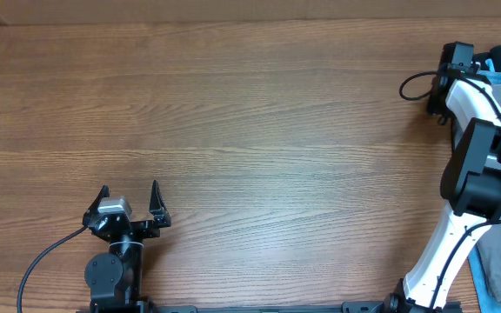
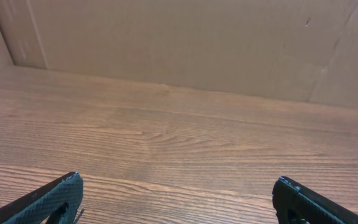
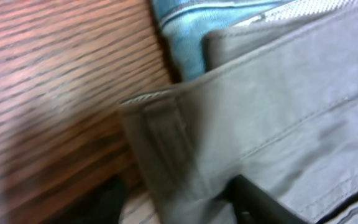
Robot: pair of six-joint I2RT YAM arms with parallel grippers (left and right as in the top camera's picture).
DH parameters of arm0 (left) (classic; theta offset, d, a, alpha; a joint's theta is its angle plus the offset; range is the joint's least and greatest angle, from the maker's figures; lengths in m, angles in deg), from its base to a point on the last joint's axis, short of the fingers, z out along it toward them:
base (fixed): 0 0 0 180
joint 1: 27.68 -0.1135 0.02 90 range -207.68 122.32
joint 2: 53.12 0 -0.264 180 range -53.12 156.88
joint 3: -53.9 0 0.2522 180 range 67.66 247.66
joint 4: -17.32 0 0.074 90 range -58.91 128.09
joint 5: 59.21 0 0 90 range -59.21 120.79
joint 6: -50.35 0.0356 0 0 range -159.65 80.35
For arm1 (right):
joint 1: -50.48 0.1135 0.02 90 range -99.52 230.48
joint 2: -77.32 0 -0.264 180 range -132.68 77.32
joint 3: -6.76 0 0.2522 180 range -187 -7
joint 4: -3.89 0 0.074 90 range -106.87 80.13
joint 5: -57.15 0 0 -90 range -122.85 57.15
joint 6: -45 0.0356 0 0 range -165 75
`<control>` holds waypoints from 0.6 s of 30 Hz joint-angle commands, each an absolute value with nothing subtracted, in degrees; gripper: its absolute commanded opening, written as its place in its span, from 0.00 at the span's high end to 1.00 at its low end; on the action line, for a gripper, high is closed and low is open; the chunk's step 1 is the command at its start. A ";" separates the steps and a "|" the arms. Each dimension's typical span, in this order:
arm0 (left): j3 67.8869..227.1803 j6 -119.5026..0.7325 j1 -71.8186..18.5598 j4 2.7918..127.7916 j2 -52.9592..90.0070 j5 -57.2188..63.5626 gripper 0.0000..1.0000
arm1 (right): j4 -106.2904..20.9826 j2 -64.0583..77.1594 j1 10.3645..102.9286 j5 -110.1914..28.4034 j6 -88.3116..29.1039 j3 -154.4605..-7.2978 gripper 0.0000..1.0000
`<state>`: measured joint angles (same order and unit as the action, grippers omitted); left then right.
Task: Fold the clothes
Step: 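Move the right gripper over the clothes stack to the grey shorts' edge, then grasp the top grey shorts with the right gripper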
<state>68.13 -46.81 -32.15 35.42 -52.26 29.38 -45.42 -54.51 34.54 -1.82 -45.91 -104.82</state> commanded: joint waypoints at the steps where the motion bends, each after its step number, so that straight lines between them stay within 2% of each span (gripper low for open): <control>1: 67.93 -46.96 -31.78 35.51 -52.87 29.75 0.00 | -44.46 -55.40 33.18 -0.75 -45.91 -104.87 0.53; 4: 67.93 -46.96 -31.78 35.51 -52.87 29.75 0.00 | -44.28 -55.40 32.48 -0.75 -45.91 -104.87 0.64; 7: 67.93 -46.96 -31.78 35.51 -52.87 29.75 0.00 | -44.22 -55.40 31.63 -0.75 -45.91 -104.87 0.69; 11: 67.93 -46.96 -31.78 35.51 -52.87 29.75 0.00 | -44.22 -55.40 31.39 -0.80 -45.84 -104.87 0.96; 18: 67.93 -46.96 -31.78 35.51 -52.87 29.75 0.00 | -44.76 -55.23 31.61 -0.91 -43.11 -106.77 0.96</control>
